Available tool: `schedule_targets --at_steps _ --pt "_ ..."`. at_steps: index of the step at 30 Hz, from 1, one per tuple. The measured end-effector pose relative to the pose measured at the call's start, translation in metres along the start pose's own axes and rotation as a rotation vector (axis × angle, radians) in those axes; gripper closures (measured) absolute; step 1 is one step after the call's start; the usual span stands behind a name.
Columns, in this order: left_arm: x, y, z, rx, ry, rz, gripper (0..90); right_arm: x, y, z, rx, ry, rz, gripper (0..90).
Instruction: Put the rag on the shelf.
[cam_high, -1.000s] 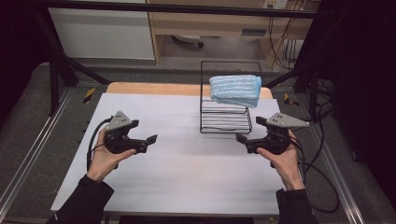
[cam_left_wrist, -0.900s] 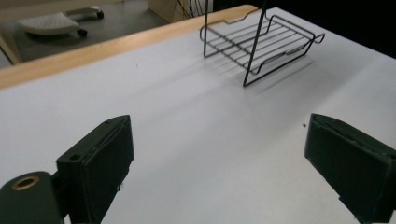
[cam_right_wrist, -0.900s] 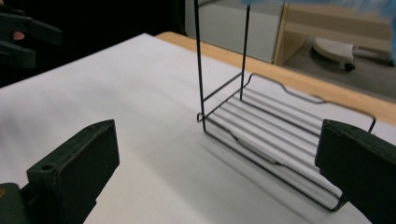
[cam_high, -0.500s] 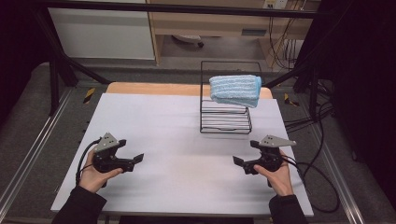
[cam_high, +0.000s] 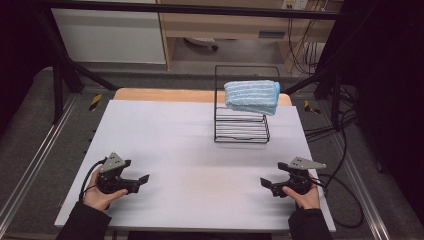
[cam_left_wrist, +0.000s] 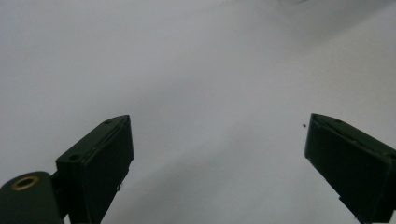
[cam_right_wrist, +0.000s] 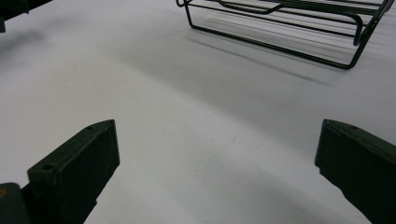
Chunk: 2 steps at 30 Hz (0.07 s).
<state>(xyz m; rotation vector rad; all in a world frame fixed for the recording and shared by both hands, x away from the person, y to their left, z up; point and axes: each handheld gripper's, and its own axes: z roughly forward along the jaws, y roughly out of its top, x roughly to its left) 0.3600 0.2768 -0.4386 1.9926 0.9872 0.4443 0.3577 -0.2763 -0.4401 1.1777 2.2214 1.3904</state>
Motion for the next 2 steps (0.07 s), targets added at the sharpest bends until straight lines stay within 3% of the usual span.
schedule_targets --at_steps 2 --pt "-0.0005 -0.0009 0.0009 0.000 -0.003 -0.002 8.0 -0.0001 -0.0002 -0.0004 0.003 -0.002 -0.004 0.7"
